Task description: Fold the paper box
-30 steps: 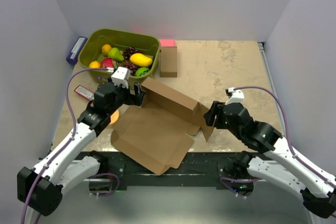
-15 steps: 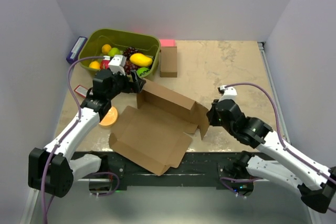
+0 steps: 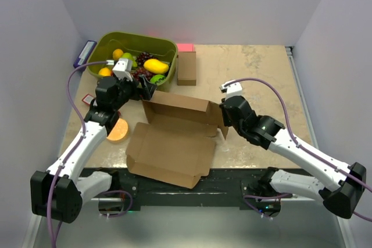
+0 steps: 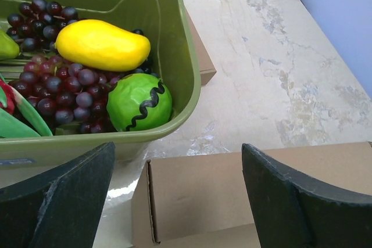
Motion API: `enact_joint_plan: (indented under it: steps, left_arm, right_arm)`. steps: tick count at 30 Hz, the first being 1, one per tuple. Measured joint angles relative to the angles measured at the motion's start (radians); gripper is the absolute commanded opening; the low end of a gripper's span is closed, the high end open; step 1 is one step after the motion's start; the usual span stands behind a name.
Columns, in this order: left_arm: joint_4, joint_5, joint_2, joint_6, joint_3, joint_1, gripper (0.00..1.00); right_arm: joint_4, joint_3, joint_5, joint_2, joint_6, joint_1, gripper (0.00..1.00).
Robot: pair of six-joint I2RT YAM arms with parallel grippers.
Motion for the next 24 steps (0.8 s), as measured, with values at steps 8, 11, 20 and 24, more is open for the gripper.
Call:
enact_joint_plan:
  steps: [8, 11, 20, 24]
  left_arm:
    - [-0.015, 0.002, -0.005, 0.000, -0.009, 0.003, 0.94]
    - [-0.024, 0.001, -0.015, 0.001, -0.023, 0.003, 0.94]
    - [-0.045, 0.003, -0.022, 0.002, -0.039, 0.003, 0.93]
    - [-0.042, 0.007, -0.021, 0.002, -0.039, 0.005, 0.92]
  right_arm:
    - [0.069, 0.005, 0.068, 0.009, -0.155, 0.000, 0.31]
    - [0.075, 0.005, 0.085, 0.014, -0.168, 0.000, 0.59]
    - [0.024, 0.013, 0.112, -0.035, -0.072, 0.000, 0.84]
    - [-0.006, 0.035, 0.101, -0.108, 0.056, 0.000, 0.84]
